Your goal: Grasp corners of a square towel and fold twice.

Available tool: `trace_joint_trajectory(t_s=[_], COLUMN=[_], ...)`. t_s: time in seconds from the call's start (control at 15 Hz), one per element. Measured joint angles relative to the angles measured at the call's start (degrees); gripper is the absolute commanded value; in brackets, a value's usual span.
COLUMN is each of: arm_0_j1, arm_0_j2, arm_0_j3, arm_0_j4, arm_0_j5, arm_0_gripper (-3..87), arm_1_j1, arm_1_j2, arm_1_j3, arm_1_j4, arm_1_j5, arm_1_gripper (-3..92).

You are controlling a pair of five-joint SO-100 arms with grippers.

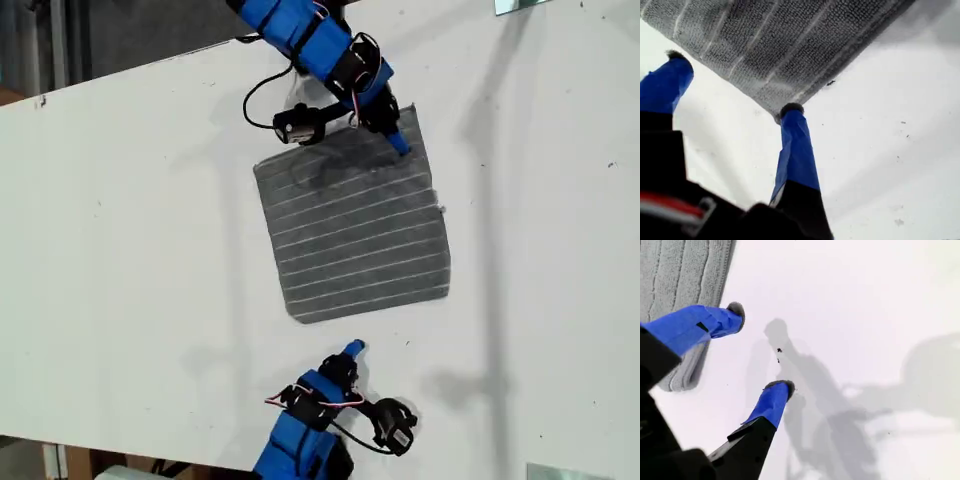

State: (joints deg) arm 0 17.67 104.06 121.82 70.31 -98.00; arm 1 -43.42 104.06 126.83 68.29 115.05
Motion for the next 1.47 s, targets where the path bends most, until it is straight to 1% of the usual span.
trace_joint_trajectory(t_s=[0.13,0.33,0.53,0.6,0.67,0.73,0.8,1.07,1.2,1.33,1.47], arm_0_j1=[0.09,0.88,0.62,0.70,0.88,0.97,0.97,0.97,0.97,0.97,1.23], arm_0_j2=[0.00,-0.35,-0.35,-0.44,-0.53,-0.62,-0.70,-0.88,-1.49,-1.49,-2.11], arm_0_j3=[0.00,0.00,0.00,0.00,0.00,0.00,0.00,0.00,0.00,0.00,-0.44], arm_0_j4=[-0.88,-1.32,-1.32,-1.32,-1.49,-2.02,-2.20,-2.37,-3.08,-4.31,-5.71], arm_0_j5=[-0.09,-0.18,-0.18,-0.18,-0.18,-0.09,-0.09,-0.53,-0.70,-0.53,-0.26], arm_0_gripper=[26.7,26.7,26.7,26.7,26.7,26.7,27.0,27.6,27.7,27.7,27.6], arm_1_j1=[-1.41,-4.75,-7.21,-8.44,-9.05,-9.14,-9.14,-9.23,-9.23,-8.35,-5.98], arm_1_j2=[-0.26,-0.18,0.35,0.88,1.05,0.97,0.97,-3.25,-5.63,-6.33,-8.26], arm_1_j3=[3.16,11.25,12.92,13.89,14.15,14.15,14.15,13.80,11.95,10.90,7.82], arm_1_j4=[-3.96,-12.22,-14.68,-16.00,-17.31,-18.37,-19.34,-24.87,-26.19,-25.93,-22.85], arm_1_j5=[2.11,6.59,9.58,11.25,12.30,12.74,12.74,12.83,12.30,10.72,5.98], arm_1_gripper=[37.2,37.0,36.7,33.9,22.7,13.9,7.8,0.8,-0.1,-0.1,-0.1])
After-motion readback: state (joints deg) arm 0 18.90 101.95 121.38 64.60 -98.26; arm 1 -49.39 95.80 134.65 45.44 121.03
